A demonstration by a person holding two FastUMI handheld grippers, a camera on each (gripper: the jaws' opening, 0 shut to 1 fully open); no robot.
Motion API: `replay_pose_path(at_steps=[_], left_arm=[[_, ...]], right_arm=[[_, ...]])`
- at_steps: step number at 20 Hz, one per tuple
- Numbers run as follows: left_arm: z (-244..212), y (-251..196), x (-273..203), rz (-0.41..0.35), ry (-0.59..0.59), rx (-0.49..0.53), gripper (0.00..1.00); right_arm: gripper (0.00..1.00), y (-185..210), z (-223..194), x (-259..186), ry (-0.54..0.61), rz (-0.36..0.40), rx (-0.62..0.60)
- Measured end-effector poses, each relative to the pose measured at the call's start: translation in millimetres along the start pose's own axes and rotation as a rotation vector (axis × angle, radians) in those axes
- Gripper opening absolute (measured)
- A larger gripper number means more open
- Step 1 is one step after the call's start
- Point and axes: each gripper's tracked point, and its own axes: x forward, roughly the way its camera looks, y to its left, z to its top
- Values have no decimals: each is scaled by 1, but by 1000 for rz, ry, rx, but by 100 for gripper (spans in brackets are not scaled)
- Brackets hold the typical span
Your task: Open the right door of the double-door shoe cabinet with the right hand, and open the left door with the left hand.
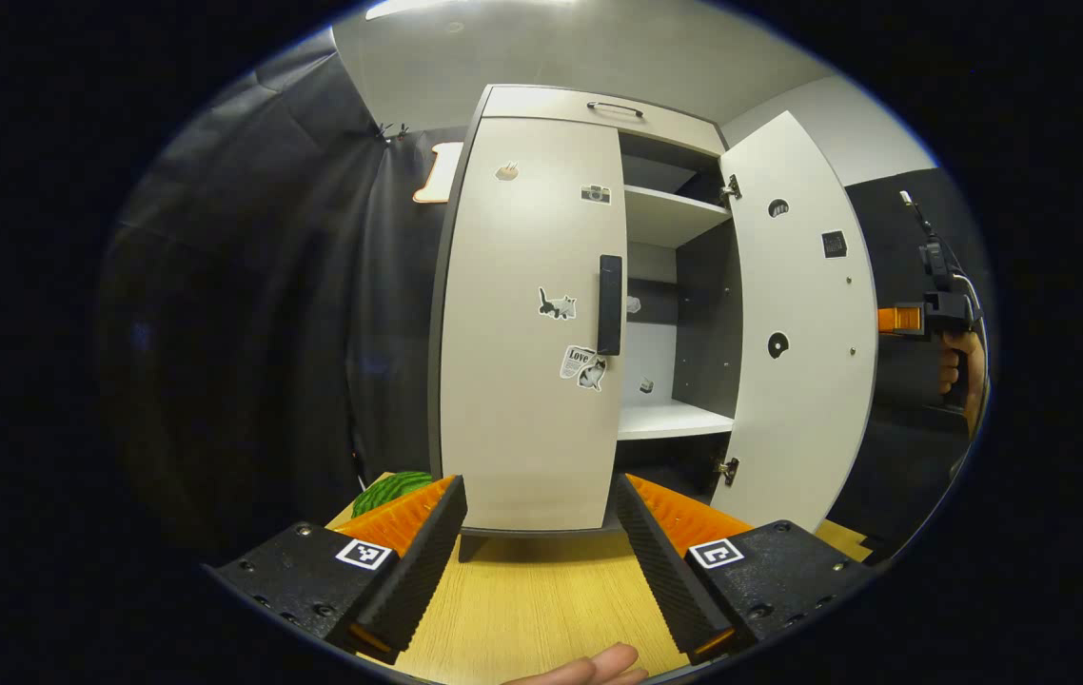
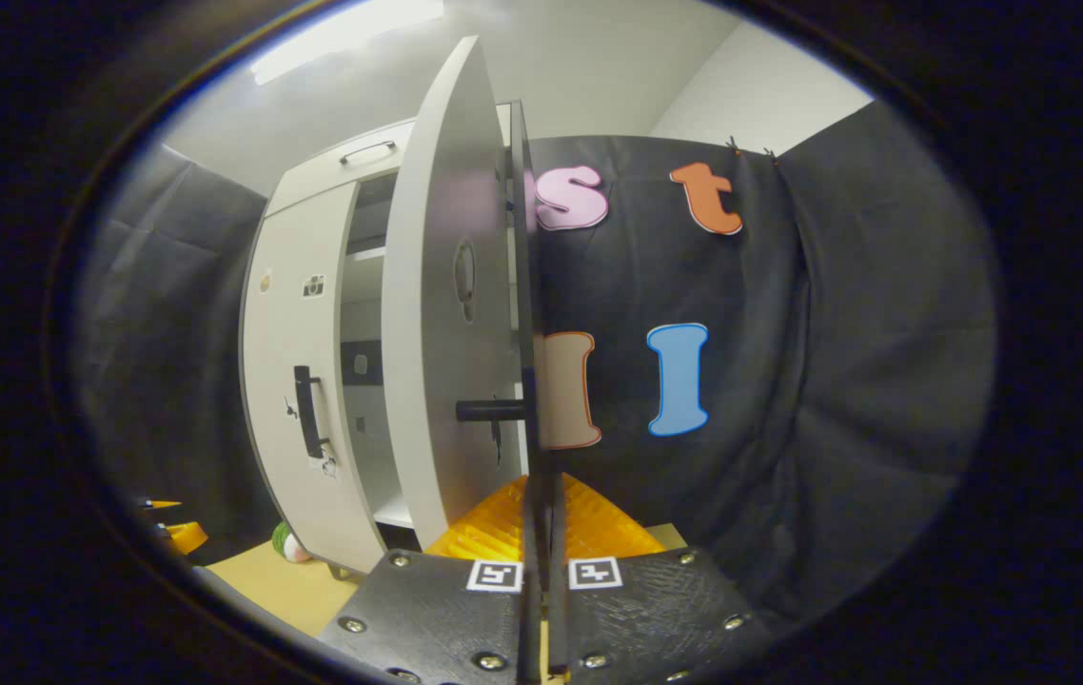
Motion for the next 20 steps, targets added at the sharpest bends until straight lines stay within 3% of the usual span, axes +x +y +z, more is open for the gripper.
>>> replay_pose_path(at_steps=[3, 6, 8, 10, 11, 14, 15, 20], left_arm=[[5, -3, 1, -4, -11, 16, 98], [15, -5, 9, -3, -32, 21, 98], [20, -8, 18, -2, -30, 23, 98], [32, -14, 29, -15, -46, 25, 98], [37, -17, 35, -20, -53, 28, 98], [52, -25, 58, -33, -71, 51, 98], [56, -29, 65, -38, -74, 58, 97], [78, -51, 113, -55, -99, 69, 97]], right_arm=[[4, 1, -2, -2, 4, 9, 13], [4, 2, -1, -8, -10, 3, -53], [8, -7, 0, -23, -34, -48, -83], [36, -16, -1, -30, -38, -104, -23], [39, -15, -2, -39, -34, -109, 7], [86, -32, -7, -56, -49, -176, -1], [97, -32, -7, -66, -57, -185, -2], [98, -20, -11, -103, -84, -155, 59]])
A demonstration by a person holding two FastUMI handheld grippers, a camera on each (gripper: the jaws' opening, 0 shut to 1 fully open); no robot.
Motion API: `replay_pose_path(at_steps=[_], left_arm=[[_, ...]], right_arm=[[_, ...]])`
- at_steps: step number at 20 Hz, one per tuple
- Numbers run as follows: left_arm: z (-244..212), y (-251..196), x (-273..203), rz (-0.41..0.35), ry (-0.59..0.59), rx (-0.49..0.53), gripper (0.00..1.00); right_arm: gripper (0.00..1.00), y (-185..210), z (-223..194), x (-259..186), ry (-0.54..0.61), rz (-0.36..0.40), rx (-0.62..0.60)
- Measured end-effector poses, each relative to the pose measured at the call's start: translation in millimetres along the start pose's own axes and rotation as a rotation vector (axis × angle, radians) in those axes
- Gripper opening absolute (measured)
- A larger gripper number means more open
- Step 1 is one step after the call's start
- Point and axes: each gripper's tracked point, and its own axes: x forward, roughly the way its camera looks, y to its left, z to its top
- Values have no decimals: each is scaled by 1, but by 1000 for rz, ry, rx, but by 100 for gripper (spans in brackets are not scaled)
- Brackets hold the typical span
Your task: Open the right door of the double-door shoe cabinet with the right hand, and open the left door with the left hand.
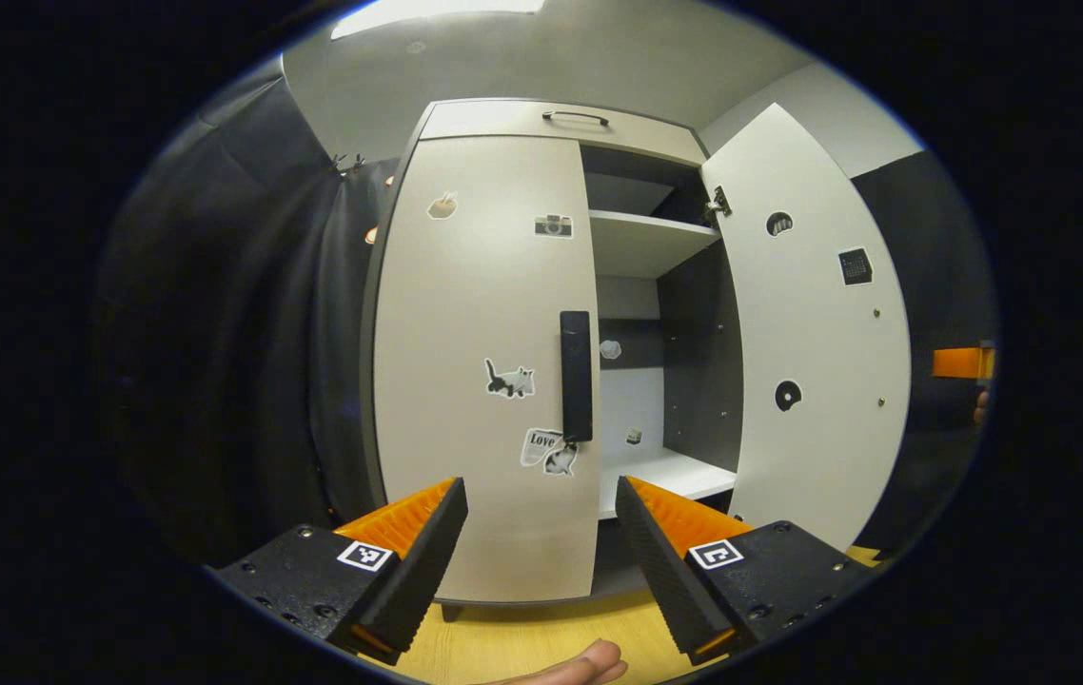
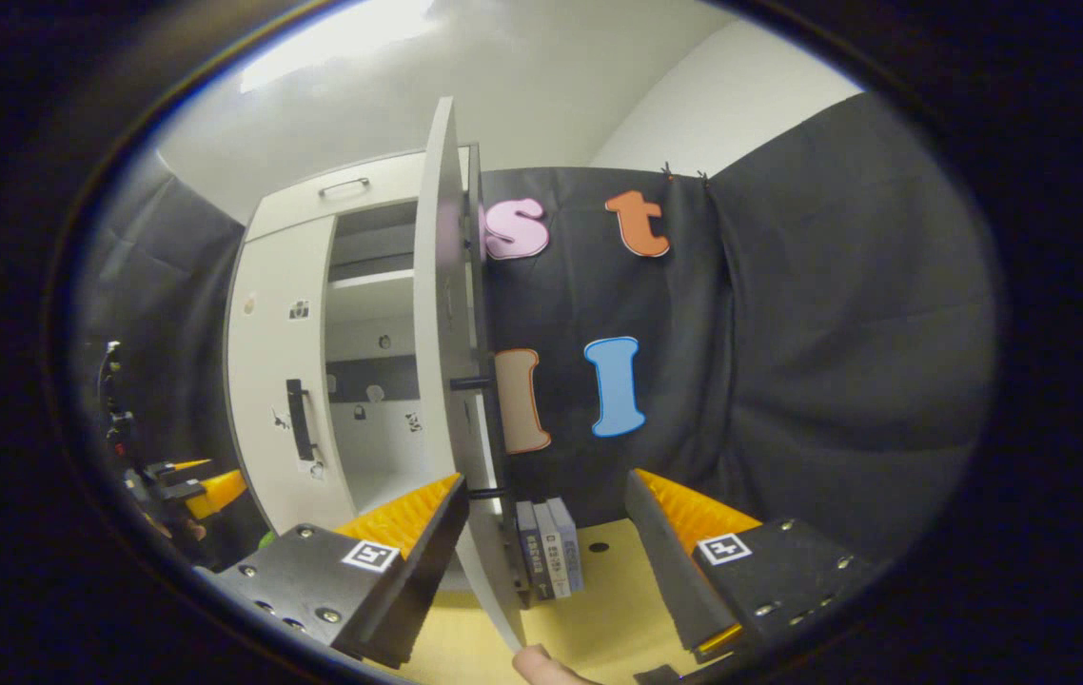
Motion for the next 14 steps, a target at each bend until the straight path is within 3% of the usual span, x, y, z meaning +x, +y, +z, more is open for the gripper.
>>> replay_pose_path(at_steps=[6, 10, 11, 12, 14], left_arm=[[24, -27, 61, -9, 18, -22, 97], [40, -22, 95, 43, 9, -9, 98], [42, -19, 104, 68, 7, -5, 98], [40, -20, 112, 69, 28, 5, 97], [43, -24, 125, 64, 44, 27, 90]], right_arm=[[98, 9, -15, -43, -10, 35, -42], [100, 10, -34, -60, -10, 37, -35], [94, 13, -39, -65, -6, 48, -25], [98, 17, -46, -73, 5, 64, -9], [98, 23, -51, -89, -16, 100, 32]])
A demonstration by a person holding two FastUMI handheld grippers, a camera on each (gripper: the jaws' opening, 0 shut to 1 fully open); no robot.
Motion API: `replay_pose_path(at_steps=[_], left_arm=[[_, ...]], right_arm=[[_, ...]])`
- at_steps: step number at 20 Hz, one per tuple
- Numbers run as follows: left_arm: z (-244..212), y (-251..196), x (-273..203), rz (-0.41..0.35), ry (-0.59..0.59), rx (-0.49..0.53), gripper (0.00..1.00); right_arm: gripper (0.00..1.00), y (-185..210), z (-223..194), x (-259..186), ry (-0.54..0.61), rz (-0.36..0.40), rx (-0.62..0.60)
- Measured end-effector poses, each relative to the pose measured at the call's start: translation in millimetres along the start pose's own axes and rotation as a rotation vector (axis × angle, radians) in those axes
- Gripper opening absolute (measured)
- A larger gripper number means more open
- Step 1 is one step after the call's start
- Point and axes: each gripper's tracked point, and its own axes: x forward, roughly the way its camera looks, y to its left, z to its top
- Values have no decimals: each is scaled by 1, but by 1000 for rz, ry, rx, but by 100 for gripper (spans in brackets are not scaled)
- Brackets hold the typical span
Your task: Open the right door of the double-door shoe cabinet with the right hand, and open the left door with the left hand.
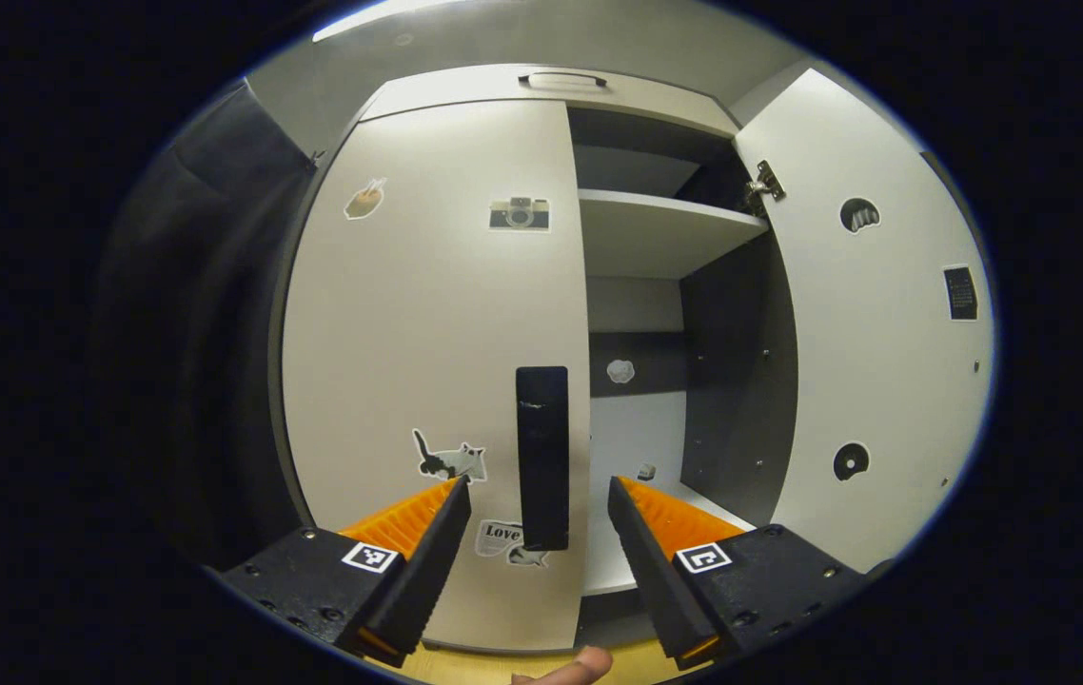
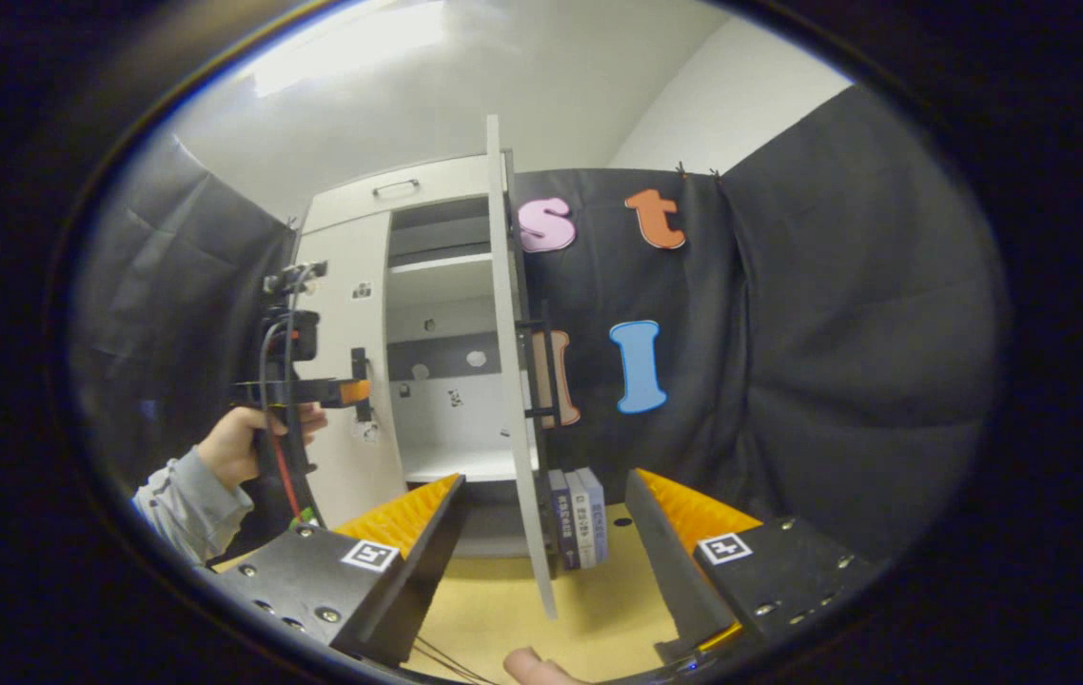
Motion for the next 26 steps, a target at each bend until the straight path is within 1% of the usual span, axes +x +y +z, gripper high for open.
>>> replay_pose_path(at_steps=[1, 2, 4, 5, 6, 7, 8, 9, 10, 11, 12, 13, 14, 17, 18, 19, 23, 26], left_arm=[[4, -2, 7, -3, -7, 9, 84], [4, 2, 12, 18, -3, 16, 82], [1, 5, 25, 47, 9, -2, 80], [0, 6, 32, 51, 19, -19, 82], [-3, 7, 38, 48, 26, -34, 80], [-4, 8, 44, 46, 32, -42, 74], [-7, 15, 39, 68, 41, -45, 67], [-2, 13, 44, 73, 1, -40, 55], [0, 13, 45, 72, -2, -30, 52], [-2, 11, 43, 74, -7, -29, 48], [1, 9, 43, 73, -24, -27, 47], [-3, 10, 48, 80, -14, -33, 33], [-2, 10, 45, 79, -15, -26, 32], [-4, 9, 43, 62, 17, -26, 26], [-5, 9, 40, 55, 27, -30, 26], [-4, 9, 38, 49, 31, -33, 24], [-4, 10, 28, 12, 42, -40, 22], [-4, 8, 12, -23, 42, -46, 22]], right_arm=[[98, 1, -3, -6, -9, 12, 8], [98, 1, -8, -11, -8, 12, 16], [100, -2, -14, -18, -6, -9, 35], [100, -1, -17, -22, -8, -12, 35], [98, -1, -19, -25, -9, -13, 35], [100, 0, -19, -27, -13, -17, 44], [98, 3, -17, -30, -19, -16, 48], [98, 7, -17, -32, -20, -8, 44], [98, 9, -16, -35, -26, -5, 41], [94, 11, -15, -37, -32, -4, 33], [98, 13, -14, -39, -37, -3, 26], [98, 16, -16, -40, -35, -2, 21], [98, 18, -17, -43, -33, 0, 20], [98, 23, -22, -45, -24, 11, 8], [100, 23, -22, -46, -21, 11, 7], [98, 23, -23, -46, -22, 9, 11], [98, 26, -23, -47, -20, 16, 18], [98, 25, -23, -48, -19, 14, 18]])
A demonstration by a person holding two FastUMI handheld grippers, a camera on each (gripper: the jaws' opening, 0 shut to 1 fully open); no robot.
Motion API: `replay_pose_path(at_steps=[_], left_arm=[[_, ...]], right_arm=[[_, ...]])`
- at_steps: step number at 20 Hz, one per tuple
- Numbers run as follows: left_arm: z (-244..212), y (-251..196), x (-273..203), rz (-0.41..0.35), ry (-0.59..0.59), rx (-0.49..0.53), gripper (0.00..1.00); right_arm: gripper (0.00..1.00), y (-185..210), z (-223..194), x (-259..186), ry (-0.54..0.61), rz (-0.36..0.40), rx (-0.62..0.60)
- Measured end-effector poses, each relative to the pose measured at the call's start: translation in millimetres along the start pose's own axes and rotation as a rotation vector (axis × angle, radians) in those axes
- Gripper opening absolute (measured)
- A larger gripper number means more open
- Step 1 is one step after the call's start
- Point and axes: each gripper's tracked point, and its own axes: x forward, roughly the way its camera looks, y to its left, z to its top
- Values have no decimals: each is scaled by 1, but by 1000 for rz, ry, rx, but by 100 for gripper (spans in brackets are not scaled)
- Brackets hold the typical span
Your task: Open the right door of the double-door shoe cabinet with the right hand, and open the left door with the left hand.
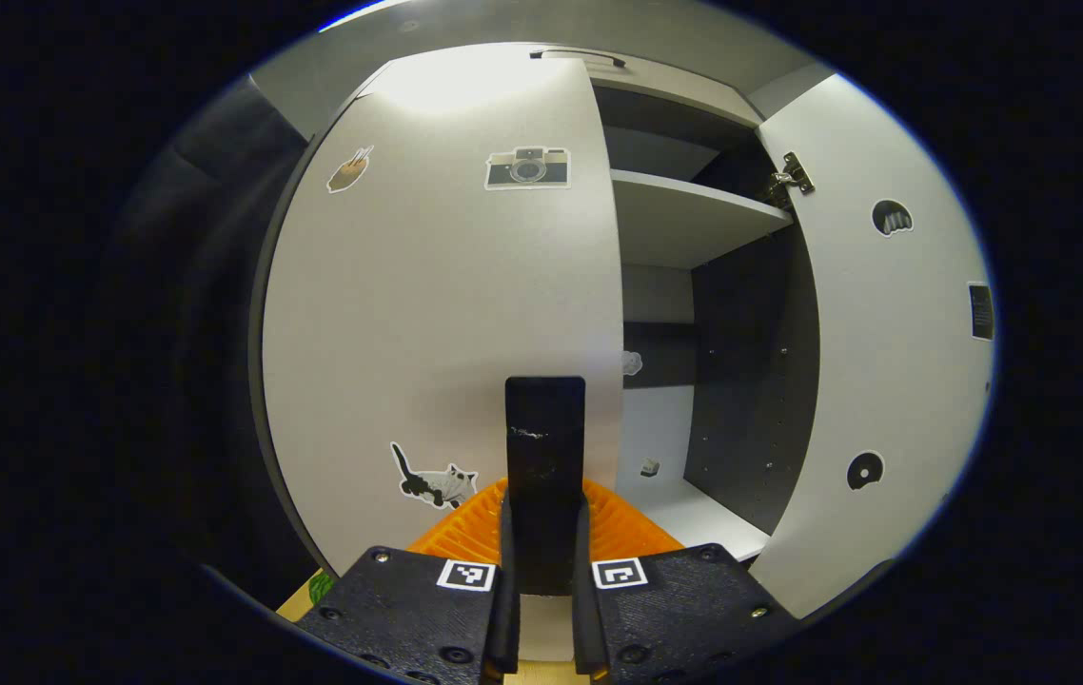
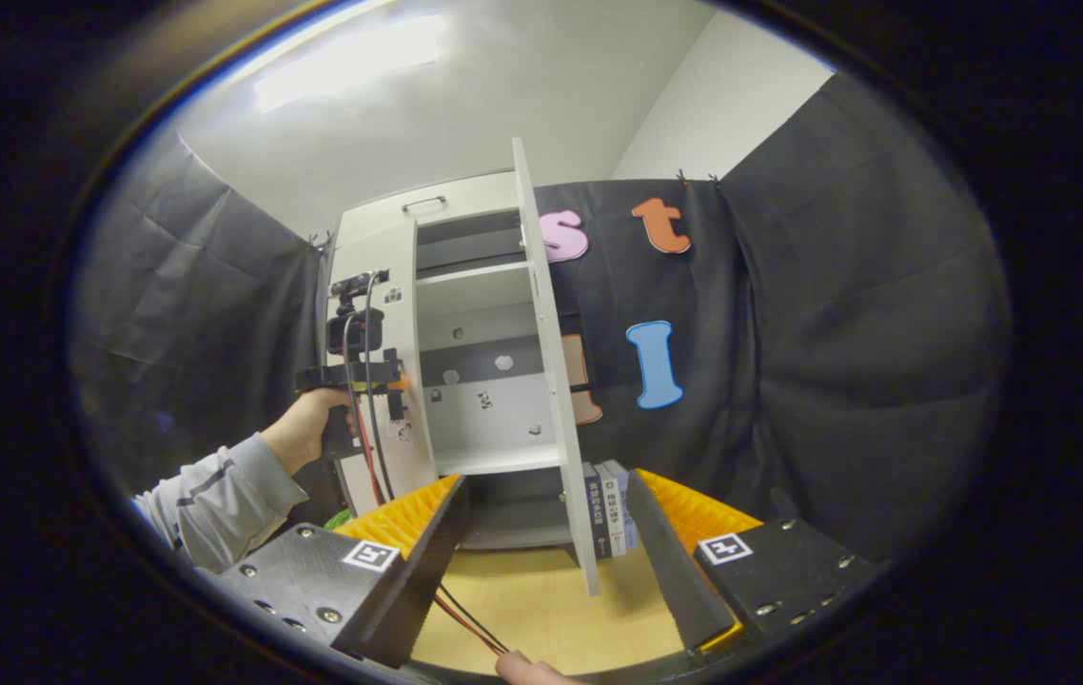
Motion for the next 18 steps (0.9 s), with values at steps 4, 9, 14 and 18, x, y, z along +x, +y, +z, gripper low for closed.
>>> replay_pose_path(at_steps=[4, 9, 14, 18], left_arm=[[-1, 4, -16, -38, 5, 23, 22], [0, 17, -56, -88, 10, 22, 22], [2, 31, -83, -91, 11, 31, 23], [2, 44, -103, -105, -8, 29, 23]], right_arm=[[98, -2, -1, 0, 0, -3, 4], [98, -4, -2, -2, 9, 7, 2], [98, -5, -3, -4, 17, 10, 5], [98, -5, -3, -2, 7, 20, -3]])
